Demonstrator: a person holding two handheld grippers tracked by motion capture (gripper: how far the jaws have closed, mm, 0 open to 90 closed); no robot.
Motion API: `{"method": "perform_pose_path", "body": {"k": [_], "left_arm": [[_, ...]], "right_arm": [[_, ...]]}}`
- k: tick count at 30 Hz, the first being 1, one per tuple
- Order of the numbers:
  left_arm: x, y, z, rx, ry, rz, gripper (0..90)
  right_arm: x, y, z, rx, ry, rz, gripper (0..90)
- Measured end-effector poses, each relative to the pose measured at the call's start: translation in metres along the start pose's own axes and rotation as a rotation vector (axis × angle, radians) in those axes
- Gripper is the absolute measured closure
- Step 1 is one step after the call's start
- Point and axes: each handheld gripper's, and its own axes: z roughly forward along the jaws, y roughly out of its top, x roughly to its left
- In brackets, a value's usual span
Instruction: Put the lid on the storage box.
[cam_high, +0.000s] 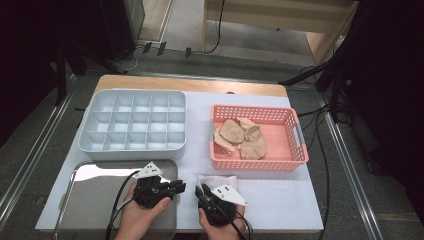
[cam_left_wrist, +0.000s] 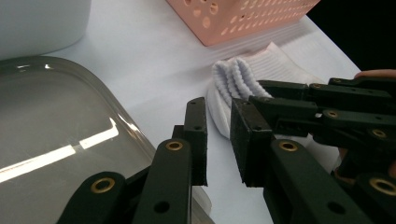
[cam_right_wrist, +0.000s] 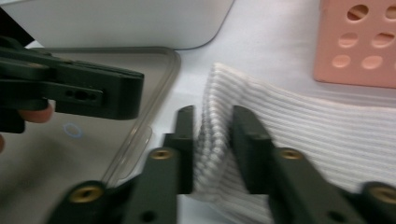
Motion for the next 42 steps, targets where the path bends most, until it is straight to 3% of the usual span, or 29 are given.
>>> {"method": "perform_pose_path", "body": {"k": [4,7,10,14,17,21,24,27,29,32,36,39,42], "left_arm": [[-0.001,0.000,0.002,0.000,-0.005,-0.002,77.0],[-0.003,0.000,0.003,-0.005,-0.013,0.000,76.5],[-0.007,0.001,0.004,-0.012,-0.026,-0.001,75.6],[-0.015,0.004,0.009,-0.017,-0.031,0.009,72.6],[-0.023,0.005,0.014,-0.008,-0.018,0.020,70.7],[-0.030,0.007,0.018,-0.024,0.013,0.016,59.7],[-0.034,0.008,0.023,-0.030,0.042,0.007,51.9],[-0.036,0.008,0.034,0.013,0.075,0.006,44.4],[-0.036,0.008,0.039,0.037,0.093,0.015,45.6],[-0.036,0.007,0.043,0.062,0.124,0.048,57.4],[-0.033,0.005,0.046,0.091,0.113,0.059,66.6],[-0.034,0.004,0.049,0.094,0.106,0.055,68.0],[-0.036,0.004,0.049,0.096,0.111,0.056,68.3]], "right_arm": [[-0.004,0.006,-0.017,-0.046,0.062,-0.003,48.9],[-0.014,0.011,-0.036,-0.088,0.085,-0.006,48.1],[-0.031,0.013,-0.052,-0.104,0.033,0.013,51.1],[-0.058,0.006,-0.066,-0.070,-0.098,0.046,53.9],[-0.071,-0.006,-0.071,-0.054,-0.130,0.076,52.3],[-0.075,-0.021,-0.075,-0.043,-0.116,0.100,48.6],[-0.074,-0.022,-0.076,-0.051,-0.109,0.106,48.4],[-0.073,-0.022,-0.069,-0.047,-0.124,0.111,49.4],[-0.073,-0.023,-0.064,-0.023,-0.128,0.103,54.8],[-0.074,-0.024,-0.061,0.013,-0.117,0.070,65.2],[-0.084,-0.020,-0.062,0.028,-0.115,0.066,76.3],[-0.087,-0.017,-0.060,0.039,-0.128,0.017,77.9],[-0.087,-0.013,-0.061,0.030,-0.146,0.011,73.3]]}}
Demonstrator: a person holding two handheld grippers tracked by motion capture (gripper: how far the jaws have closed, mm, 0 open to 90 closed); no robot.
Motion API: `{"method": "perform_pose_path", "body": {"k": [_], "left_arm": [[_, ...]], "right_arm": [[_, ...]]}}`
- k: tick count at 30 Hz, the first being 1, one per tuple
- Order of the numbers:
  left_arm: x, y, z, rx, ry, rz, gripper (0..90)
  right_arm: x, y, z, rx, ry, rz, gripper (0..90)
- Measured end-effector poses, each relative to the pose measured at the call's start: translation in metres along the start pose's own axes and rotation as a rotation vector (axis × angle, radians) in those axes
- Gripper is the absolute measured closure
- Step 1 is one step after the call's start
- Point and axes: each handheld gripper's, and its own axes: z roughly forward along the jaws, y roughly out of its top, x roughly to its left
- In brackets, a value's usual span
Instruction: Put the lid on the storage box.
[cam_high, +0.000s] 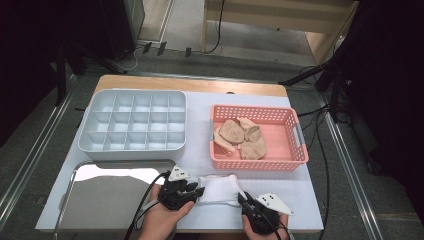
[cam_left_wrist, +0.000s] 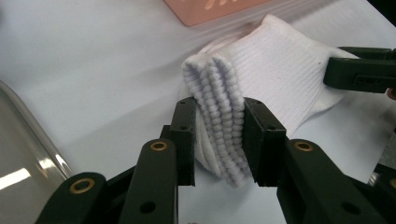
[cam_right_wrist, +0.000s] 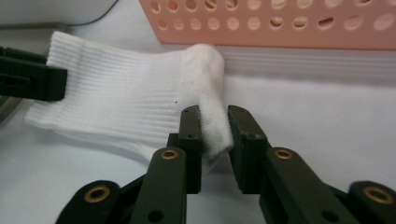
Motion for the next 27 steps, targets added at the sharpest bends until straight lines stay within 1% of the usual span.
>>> {"method": "perform_pose_path", "body": {"k": [2,4,6,9,11,13,14,16,18,19,20,21,23,24,25,27], "left_arm": [[0.001,0.000,0.000,-0.001,-0.008,-0.011,68.3],[0.002,0.001,0.001,0.002,-0.011,-0.010,68.3],[0.003,0.001,0.001,0.003,-0.013,-0.011,68.2],[0.003,0.000,0.002,0.000,-0.012,-0.010,68.3],[0.003,0.000,0.001,0.002,-0.009,-0.007,68.7],[0.003,0.000,0.001,0.002,-0.007,-0.006,69.1],[0.003,0.000,0.001,-0.002,-0.007,-0.008,69.3],[0.004,-0.001,0.001,-0.008,-0.009,-0.015,69.5],[0.004,-0.001,0.001,-0.008,-0.010,-0.015,69.6],[0.005,-0.002,0.001,-0.006,-0.014,-0.014,69.7],[0.005,-0.002,0.001,-0.009,-0.014,-0.015,69.6],[0.005,-0.002,0.001,-0.009,-0.013,-0.014,69.6],[0.006,-0.002,0.000,-0.010,-0.012,-0.016,69.1],[0.005,-0.002,0.000,-0.015,-0.009,-0.023,67.9],[0.005,-0.002,-0.001,-0.023,-0.006,-0.021,65.8],[0.004,-0.001,-0.006,-0.053,0.017,-0.019,58.8]], "right_arm": [[0.000,0.002,-0.004,-0.033,-0.003,0.004,68.9],[0.000,0.005,-0.010,-0.067,0.010,0.017,64.5],[-0.001,0.007,-0.010,-0.089,0.020,0.029,60.4],[-0.001,0.007,-0.002,-0.066,0.028,0.055,55.3],[-0.001,0.005,0.003,-0.046,0.022,0.063,54.3],[-0.001,0.002,0.006,-0.027,0.009,0.084,54.2],[-0.002,-0.001,0.008,-0.013,0.012,0.095,54.6],[-0.002,-0.004,0.009,0.001,0.015,0.097,56.2],[-0.002,-0.007,0.008,-0.010,0.014,0.080,60.7],[-0.002,-0.007,0.008,-0.007,0.018,0.083,64.7],[-0.003,-0.008,0.007,-0.002,0.029,0.083,71.8],[-0.003,-0.008,0.007,0.007,0.049,0.082,76.4],[-0.003,-0.007,0.007,0.020,0.069,0.081,81.4],[-0.004,-0.005,0.006,0.026,0.078,0.082,82.4],[-0.005,-0.004,0.006,0.028,0.082,0.091,82.6],[-0.005,-0.004,0.005,0.022,0.084,0.104,82.7]]}}
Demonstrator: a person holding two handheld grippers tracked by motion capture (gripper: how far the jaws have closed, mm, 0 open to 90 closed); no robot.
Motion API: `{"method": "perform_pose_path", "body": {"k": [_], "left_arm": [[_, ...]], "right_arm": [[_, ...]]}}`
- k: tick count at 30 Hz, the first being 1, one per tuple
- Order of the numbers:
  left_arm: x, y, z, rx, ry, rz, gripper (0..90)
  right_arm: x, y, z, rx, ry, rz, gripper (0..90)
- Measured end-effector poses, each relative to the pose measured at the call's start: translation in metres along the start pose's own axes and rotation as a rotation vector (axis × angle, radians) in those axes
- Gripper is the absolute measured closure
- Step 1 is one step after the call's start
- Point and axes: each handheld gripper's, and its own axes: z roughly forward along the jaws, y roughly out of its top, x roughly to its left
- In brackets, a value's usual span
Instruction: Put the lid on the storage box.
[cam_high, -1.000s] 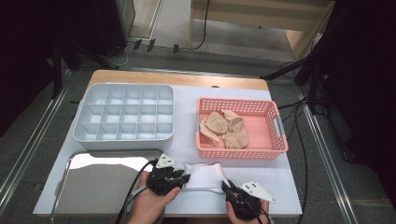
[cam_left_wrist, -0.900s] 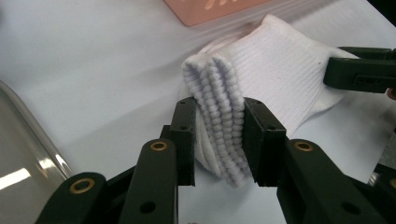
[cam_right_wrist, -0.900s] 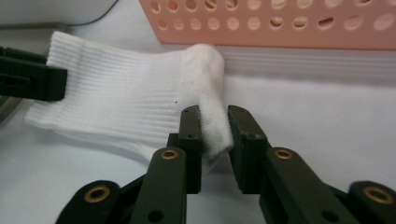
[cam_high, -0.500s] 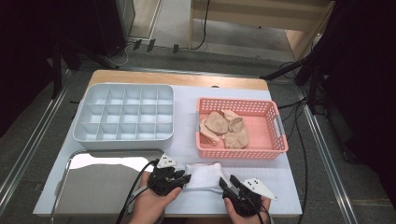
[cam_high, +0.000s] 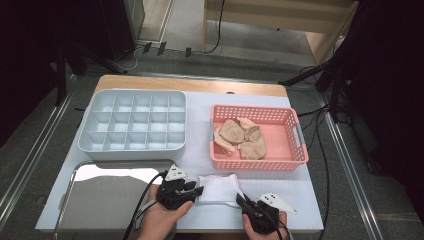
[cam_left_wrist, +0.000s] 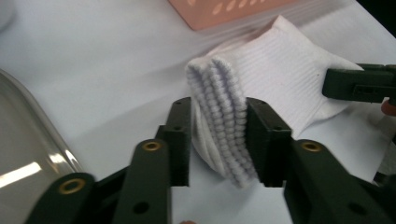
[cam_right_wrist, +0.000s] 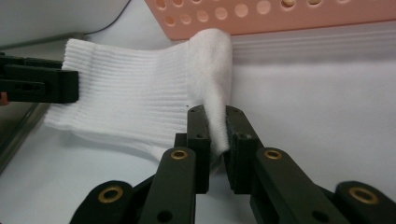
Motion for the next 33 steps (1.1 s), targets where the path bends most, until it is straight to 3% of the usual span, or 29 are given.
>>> {"method": "perform_pose_path", "body": {"k": [5,9,11,16,19,24,26,27,30,33], "left_arm": [[-0.001,0.005,-0.011,-0.082,0.022,-0.008,51.7],[-0.010,0.009,-0.015,-0.129,0.046,0.023,55.1],[-0.014,0.010,-0.014,-0.136,0.030,0.035,59.0],[-0.034,0.014,0.005,-0.070,0.000,0.111,73.0],[-0.037,0.017,0.021,-0.009,-0.003,0.122,78.9],[-0.039,0.018,0.034,0.043,0.014,0.143,80.8],[-0.037,0.019,0.029,0.032,-0.002,0.127,77.7],[-0.037,0.019,0.022,0.009,0.009,0.130,75.4],[-0.024,0.022,0.001,-0.049,0.021,0.089,73.2],[-0.013,0.021,-0.010,-0.060,0.030,0.065,73.0]], "right_arm": [[0.006,0.003,-0.003,-0.024,-0.005,-0.035,82.6],[0.005,0.004,-0.004,-0.038,-0.003,-0.033,82.5],[0.005,0.004,-0.005,-0.039,-0.003,-0.034,82.4],[0.006,0.005,-0.005,-0.042,-0.001,-0.040,82.3],[0.007,0.006,-0.007,-0.047,0.000,-0.040,82.2],[0.010,0.008,-0.010,-0.076,0.016,-0.052,82.3],[0.011,0.009,-0.010,-0.080,0.016,-0.062,82.2],[0.011,0.009,-0.011,-0.082,0.017,-0.056,82.2],[0.009,0.010,-0.011,-0.085,0.013,-0.053,82.2],[0.008,0.010,-0.010,-0.081,0.012,-0.045,82.1]]}}
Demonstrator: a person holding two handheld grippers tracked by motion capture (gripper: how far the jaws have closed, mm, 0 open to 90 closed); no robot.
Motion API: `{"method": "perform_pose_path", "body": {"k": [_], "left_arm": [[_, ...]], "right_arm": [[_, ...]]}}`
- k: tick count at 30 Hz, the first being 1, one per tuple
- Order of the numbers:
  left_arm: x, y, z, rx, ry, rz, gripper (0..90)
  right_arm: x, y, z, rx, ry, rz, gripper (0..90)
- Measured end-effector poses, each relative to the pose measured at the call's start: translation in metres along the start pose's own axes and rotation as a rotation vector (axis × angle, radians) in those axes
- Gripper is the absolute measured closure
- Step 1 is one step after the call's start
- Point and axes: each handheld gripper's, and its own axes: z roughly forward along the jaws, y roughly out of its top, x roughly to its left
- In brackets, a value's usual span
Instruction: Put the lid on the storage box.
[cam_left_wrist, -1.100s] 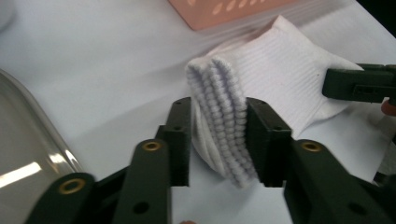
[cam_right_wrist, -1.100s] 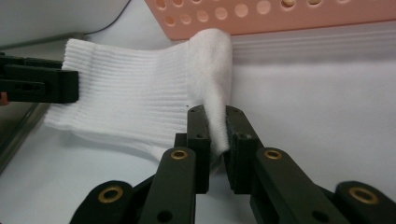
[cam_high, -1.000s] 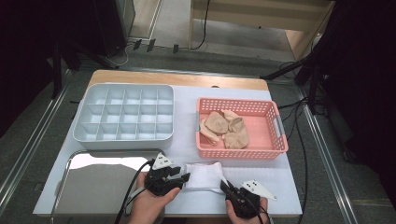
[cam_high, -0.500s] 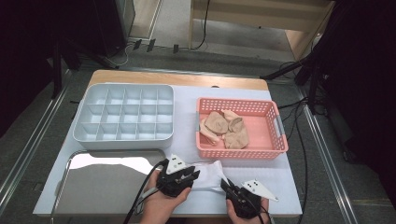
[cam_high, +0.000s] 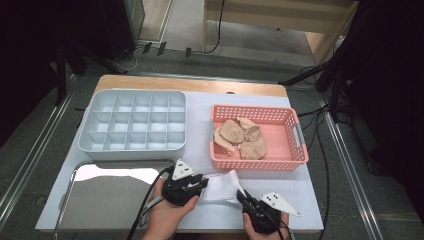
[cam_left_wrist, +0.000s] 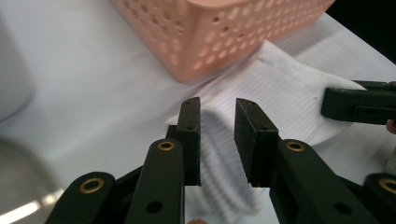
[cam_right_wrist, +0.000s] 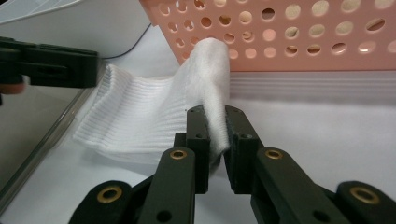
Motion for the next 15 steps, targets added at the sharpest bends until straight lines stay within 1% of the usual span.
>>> {"method": "perform_pose_path", "body": {"k": [1,2,4,6,7,8,9,10,11,12,13,15], "left_arm": [[0.001,-0.001,-0.003,-0.007,0.002,-0.004,73.0],[0.001,-0.001,-0.005,-0.013,-0.008,-0.005,73.2],[-0.006,-0.001,-0.007,-0.028,-0.032,0.007,72.9],[-0.017,0.000,-0.006,-0.041,-0.069,0.026,72.6],[-0.024,0.000,-0.003,-0.042,-0.099,0.032,72.8],[-0.028,0.001,0.001,-0.035,-0.111,0.037,73.0],[-0.033,0.001,0.006,-0.015,-0.131,0.045,73.0],[-0.036,0.000,0.013,0.010,-0.128,0.042,73.3],[-0.035,-0.001,0.021,0.040,-0.104,0.039,73.8],[-0.033,-0.002,0.027,0.060,-0.092,0.030,73.9],[-0.030,-0.003,0.030,0.078,-0.072,0.031,73.9],[-0.023,-0.006,0.030,0.077,-0.032,0.036,74.7]], "right_arm": [[0.000,0.000,0.000,-0.001,0.001,-0.001,82.1],[0.000,0.000,0.001,-0.001,0.000,-0.002,82.2],[0.001,0.000,0.001,0.001,-0.005,0.001,82.1],[0.001,0.000,0.001,0.000,-0.006,-0.003,82.1],[0.001,-0.001,0.002,-0.002,-0.008,-0.002,82.1],[0.001,-0.001,0.002,0.001,-0.008,0.001,82.1],[0.001,-0.001,0.002,0.001,-0.008,0.000,82.0],[0.001,-0.002,0.002,0.002,-0.009,0.001,82.1],[0.002,-0.002,0.002,0.003,-0.010,0.003,82.0],[0.001,-0.002,0.002,0.004,-0.009,0.002,82.1],[0.001,-0.002,0.001,0.003,-0.008,0.005,82.0],[0.000,-0.002,0.000,0.002,-0.005,0.009,82.0]]}}
